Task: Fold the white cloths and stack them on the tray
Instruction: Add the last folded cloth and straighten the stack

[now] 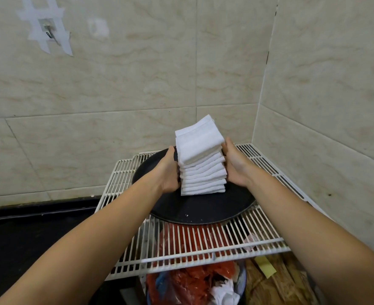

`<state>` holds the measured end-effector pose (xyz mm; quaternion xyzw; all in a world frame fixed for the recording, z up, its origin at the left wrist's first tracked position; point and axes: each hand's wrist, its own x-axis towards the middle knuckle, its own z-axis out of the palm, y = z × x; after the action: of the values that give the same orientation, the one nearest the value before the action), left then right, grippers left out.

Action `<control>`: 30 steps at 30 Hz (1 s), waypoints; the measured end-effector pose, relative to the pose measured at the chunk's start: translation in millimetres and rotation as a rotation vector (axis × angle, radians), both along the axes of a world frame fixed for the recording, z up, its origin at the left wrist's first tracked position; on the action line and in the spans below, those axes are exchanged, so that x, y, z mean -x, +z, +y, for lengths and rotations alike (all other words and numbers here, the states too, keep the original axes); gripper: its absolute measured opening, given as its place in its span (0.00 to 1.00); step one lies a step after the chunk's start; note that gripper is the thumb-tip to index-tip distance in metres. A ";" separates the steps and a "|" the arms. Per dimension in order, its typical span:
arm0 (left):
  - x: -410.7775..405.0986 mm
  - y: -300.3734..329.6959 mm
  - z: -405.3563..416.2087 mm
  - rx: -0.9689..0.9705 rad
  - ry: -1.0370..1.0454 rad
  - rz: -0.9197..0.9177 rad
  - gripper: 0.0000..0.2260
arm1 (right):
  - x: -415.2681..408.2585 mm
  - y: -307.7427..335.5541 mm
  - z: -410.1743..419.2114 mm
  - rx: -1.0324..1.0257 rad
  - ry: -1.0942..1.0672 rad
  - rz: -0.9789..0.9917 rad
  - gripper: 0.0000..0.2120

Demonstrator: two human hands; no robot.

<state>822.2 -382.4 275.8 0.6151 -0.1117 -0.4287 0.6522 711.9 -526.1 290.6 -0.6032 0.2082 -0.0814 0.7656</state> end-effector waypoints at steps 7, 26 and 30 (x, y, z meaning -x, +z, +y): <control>-3.7 6.5 -4.7 -0.026 -0.151 -0.071 0.32 | 3.1 5.1 10.7 0.050 -0.174 0.013 0.28; -127.4 5.3 -75.6 0.022 -0.658 0.077 0.26 | -52.9 -34.4 100.2 0.111 -1.279 0.105 0.26; -113.9 5.7 -85.0 0.035 -0.815 0.084 0.25 | -71.4 -28.6 101.3 0.200 -1.370 0.151 0.26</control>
<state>936.1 -467.4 281.5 0.4912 -0.3271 -0.6747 0.4433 783.2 -424.8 262.0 -0.4078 0.5861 -0.5226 0.4659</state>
